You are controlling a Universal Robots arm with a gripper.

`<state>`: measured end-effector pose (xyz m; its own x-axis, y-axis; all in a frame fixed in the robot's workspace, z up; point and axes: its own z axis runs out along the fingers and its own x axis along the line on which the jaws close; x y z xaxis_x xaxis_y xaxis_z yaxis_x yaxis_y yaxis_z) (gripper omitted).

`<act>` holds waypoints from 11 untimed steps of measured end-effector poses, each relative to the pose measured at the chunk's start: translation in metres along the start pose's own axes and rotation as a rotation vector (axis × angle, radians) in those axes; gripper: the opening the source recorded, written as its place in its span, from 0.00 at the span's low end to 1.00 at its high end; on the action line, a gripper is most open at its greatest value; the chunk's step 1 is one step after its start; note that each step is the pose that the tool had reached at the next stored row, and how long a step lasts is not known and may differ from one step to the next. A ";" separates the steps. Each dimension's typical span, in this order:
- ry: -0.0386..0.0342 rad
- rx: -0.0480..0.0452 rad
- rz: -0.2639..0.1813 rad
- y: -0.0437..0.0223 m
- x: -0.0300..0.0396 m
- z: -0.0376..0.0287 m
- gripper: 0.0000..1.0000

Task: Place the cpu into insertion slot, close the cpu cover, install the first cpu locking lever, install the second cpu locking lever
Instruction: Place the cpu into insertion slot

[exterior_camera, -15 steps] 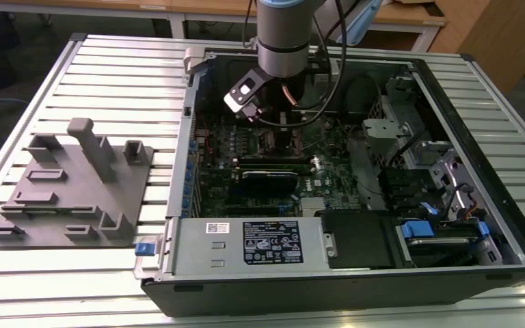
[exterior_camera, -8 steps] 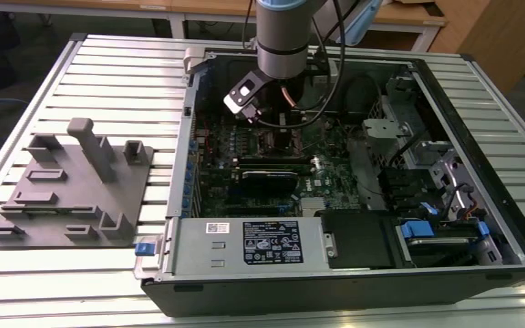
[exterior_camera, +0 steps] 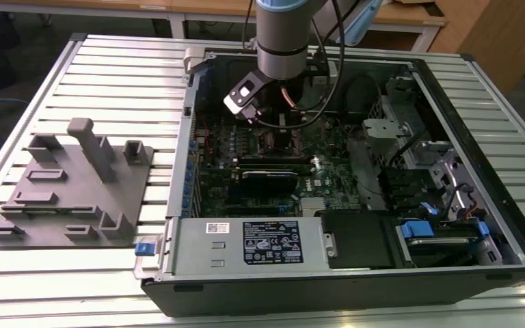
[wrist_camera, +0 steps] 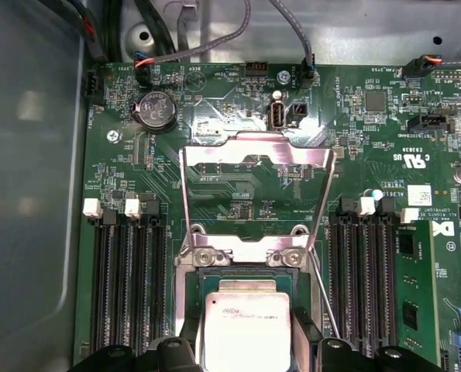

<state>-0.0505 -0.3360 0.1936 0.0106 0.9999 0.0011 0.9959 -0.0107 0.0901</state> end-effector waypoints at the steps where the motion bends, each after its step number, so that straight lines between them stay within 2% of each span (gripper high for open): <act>1: 0.0002 -0.0001 0.000 0.0000 0.0000 0.0001 0.54; 11: 0.0019 -0.0002 0.000 0.0004 -0.0005 -0.0011 0.54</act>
<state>-0.0502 -0.3365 0.1947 0.0106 0.9999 0.0030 0.9959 -0.0108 0.0903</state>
